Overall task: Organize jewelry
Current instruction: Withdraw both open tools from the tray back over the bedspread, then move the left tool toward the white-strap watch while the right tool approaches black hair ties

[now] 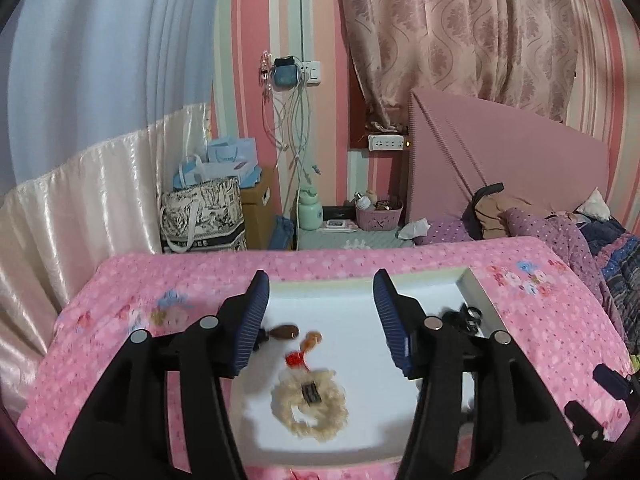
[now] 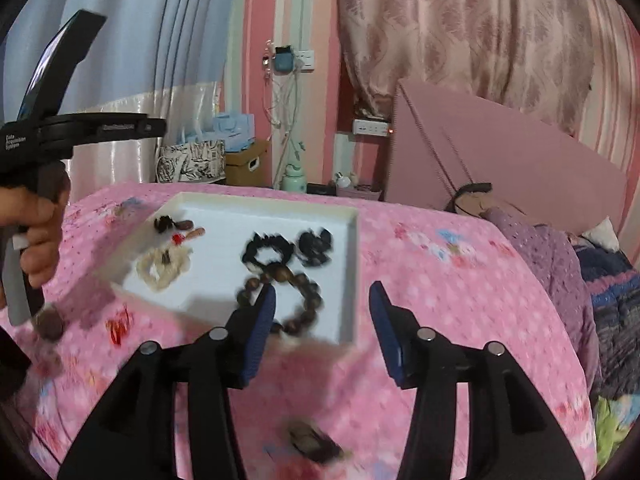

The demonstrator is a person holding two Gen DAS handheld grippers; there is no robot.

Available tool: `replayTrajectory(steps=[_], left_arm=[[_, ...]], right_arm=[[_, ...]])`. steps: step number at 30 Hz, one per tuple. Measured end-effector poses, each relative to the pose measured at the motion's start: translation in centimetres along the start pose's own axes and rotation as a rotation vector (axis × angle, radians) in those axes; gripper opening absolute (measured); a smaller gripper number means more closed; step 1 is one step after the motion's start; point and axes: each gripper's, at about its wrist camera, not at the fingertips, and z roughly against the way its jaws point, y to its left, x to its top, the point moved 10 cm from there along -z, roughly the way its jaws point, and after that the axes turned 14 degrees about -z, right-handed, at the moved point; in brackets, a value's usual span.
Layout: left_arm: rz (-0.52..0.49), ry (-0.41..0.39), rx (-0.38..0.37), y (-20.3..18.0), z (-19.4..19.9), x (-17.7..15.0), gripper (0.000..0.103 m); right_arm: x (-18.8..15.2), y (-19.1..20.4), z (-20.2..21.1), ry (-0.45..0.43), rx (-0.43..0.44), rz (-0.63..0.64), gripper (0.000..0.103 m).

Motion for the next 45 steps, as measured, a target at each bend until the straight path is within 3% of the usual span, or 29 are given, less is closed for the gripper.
replayTrajectory(steps=[3, 9, 14, 18, 26, 35, 45], left_arm=[[0.006, -0.014, -0.037, -1.2, 2.8, -2.5, 0.057], [-0.065, -0.071, 0.054, -2.5, 9.7, -9.2, 0.065], [-0.072, -0.047, 0.078, -3.8, 12.5, -14.5, 0.066], [-0.075, 0.015, 0.093, -3.9, 12.1, -17.2, 0.066], [-0.055, 0.052, 0.126, -4.0, 10.8, -18.5, 0.066], [0.07, 0.075, 0.146, -1.6, 10.5, -19.7, 0.078], [0.043, 0.075, 0.159, -2.0, 10.7, -19.5, 0.083]], right_arm=[[-0.9, -1.9, 1.5, -0.011, 0.005, -0.046, 0.049], [-3.5, -4.2, 4.1, -0.019, 0.01, -0.057, 0.049], [-5.2, -5.4, 5.0, -0.022, 0.026, -0.1, 0.049], [-6.8, -5.8, 4.7, -0.013, 0.027, -0.09, 0.049], [-7.8, -6.7, 5.3, -0.047, 0.023, -0.124, 0.05], [-7.8, -4.9, 5.8, -0.087, -0.022, -0.01, 0.058], [-7.8, -5.2, 5.6, -0.073, -0.022, -0.024, 0.061]])
